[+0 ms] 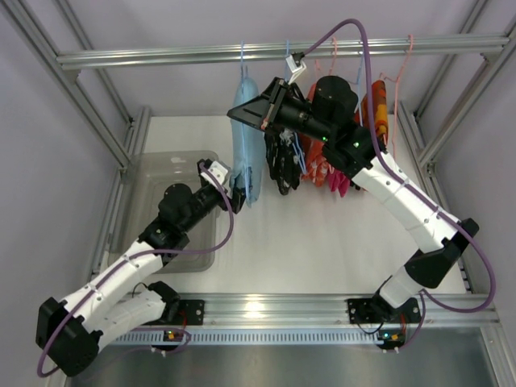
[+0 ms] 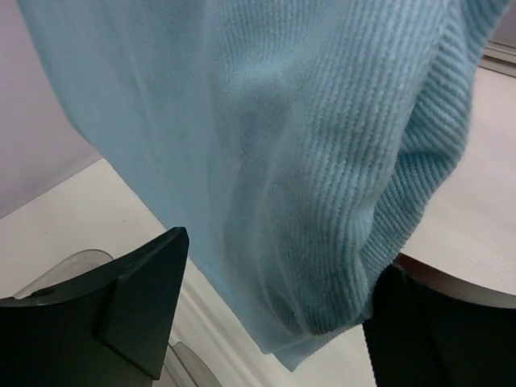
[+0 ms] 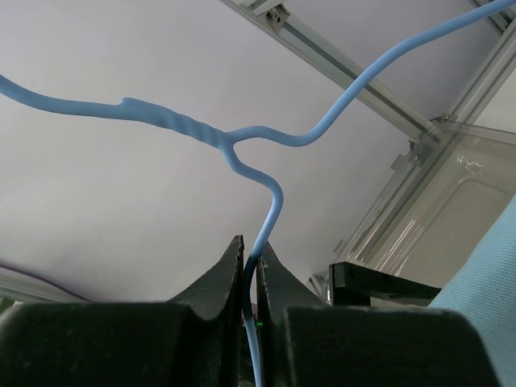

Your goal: Remove the trousers from the hanger

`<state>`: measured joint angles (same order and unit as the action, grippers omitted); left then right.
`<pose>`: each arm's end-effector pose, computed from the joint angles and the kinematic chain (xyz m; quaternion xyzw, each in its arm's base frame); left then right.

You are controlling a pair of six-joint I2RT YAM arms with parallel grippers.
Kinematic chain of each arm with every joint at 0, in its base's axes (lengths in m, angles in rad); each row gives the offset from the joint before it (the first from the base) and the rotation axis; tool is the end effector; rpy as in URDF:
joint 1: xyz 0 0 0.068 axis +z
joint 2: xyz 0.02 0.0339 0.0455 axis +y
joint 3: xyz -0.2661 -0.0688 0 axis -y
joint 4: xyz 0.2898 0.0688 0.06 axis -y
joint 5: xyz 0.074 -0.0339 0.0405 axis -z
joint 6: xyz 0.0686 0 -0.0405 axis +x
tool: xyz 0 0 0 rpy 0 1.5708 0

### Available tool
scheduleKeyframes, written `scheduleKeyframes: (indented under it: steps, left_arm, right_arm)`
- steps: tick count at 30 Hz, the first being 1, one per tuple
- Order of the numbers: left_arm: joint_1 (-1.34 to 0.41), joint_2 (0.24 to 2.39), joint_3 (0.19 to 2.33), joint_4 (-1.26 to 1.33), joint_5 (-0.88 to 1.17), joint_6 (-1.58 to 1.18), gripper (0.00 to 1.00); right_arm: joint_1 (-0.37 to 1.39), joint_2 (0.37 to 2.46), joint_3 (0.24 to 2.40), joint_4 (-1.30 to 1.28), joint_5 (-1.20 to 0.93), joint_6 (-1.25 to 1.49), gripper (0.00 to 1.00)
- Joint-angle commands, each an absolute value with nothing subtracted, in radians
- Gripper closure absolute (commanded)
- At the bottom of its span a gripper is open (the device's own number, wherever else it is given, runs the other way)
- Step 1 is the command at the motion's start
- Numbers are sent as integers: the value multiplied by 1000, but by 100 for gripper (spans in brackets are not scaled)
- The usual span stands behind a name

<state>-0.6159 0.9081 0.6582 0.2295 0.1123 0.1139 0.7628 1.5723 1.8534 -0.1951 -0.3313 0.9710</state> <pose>0.2356 -0.1762 0.3068 0.2912 0.6522 -0.2124 0.6669 0.2886 0.3067 0.5296 -0.0516 0.6758 0.6262 0.3854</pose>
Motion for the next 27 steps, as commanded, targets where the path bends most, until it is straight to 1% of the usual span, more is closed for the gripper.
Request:
scheduleKeyframes:
  steps: [1,3,7,13,19,27]
  left_arm:
    - [-621,888,699,327,31,152,18]
    - [-618,867,698,307,52,158,26]
    - [-618,833,689,284,58,173,28]
    - [-617,801,673,264,107,219,28]
    - [-618,816,670,267,123,239,27]
    - [-614,838,673,267,189,261,20]
  right_arm:
    - [753,1519,1907,-11,-344,937,100]
    - [753,1511,1890,-9,-351,940,100]
    - [753,1516,1888,18,-360,945,100]
    - [752,1513,1884,20,-371,940,100]
    - [752,1509,1881,28,-380,942,100]
    - [744,1508,1881,34,-393,945,100]
